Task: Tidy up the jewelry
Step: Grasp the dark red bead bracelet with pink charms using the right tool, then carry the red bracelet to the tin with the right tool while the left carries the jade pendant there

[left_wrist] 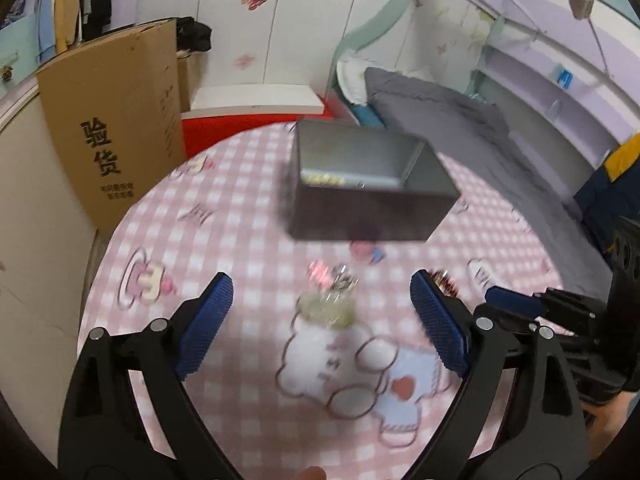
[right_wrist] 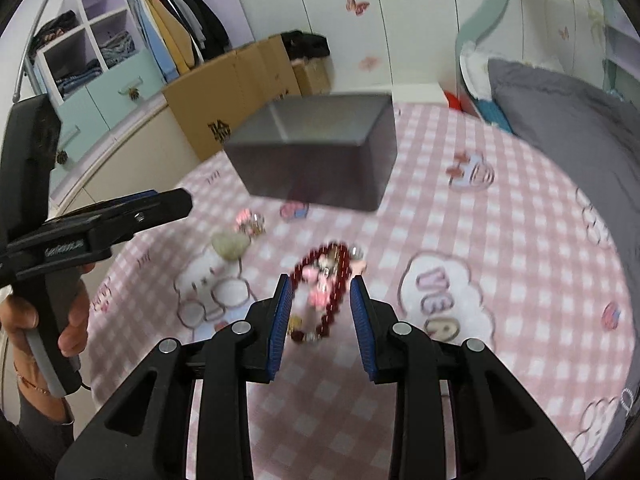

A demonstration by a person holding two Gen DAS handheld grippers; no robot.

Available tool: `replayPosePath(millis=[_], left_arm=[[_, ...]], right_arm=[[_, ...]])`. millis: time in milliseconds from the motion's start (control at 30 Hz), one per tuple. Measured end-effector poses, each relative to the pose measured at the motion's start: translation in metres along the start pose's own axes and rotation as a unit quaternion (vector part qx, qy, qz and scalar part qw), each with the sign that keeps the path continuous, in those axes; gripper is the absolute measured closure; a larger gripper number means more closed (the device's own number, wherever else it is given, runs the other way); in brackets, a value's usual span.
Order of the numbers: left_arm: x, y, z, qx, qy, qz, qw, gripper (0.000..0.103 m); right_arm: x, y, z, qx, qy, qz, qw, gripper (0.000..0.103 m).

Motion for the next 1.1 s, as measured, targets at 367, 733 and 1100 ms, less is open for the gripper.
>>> replayPosePath(millis=[367, 733, 1100], left_arm=[[-0.005, 0.032, -0.004, -0.002, -0.014, -0.015, 0.9998, 0.014], [-0.024, 0.029, 0.005, -0.015, -0.003, -0.03, 0.9994, 0.014], [-0.051, 0.019, 0.014, -0.051, -0.022, -0.057, 0.9969, 0.032]], right_arm=[[-0.02, 0.011, -0.002, 0.034, 0.053, -0.017, 0.998, 0.091], [0.032, -0.008, -0.011, 0.041, 0.024, 0.051, 0.998, 0.097], [0.058, -0.036, -0.019, 0.036, -0.015, 0.093, 0.995, 0.097]])
Point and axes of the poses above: each gripper's, at about its wrist camera, not at the fingertips, and x roughly against the way its jaws point, z to its right, y to its underside, the point moved 2 cm from there along -x, roughly the way its jaws point, and after that the axes turned 11 degrees about -x, right-handed, at the moved point
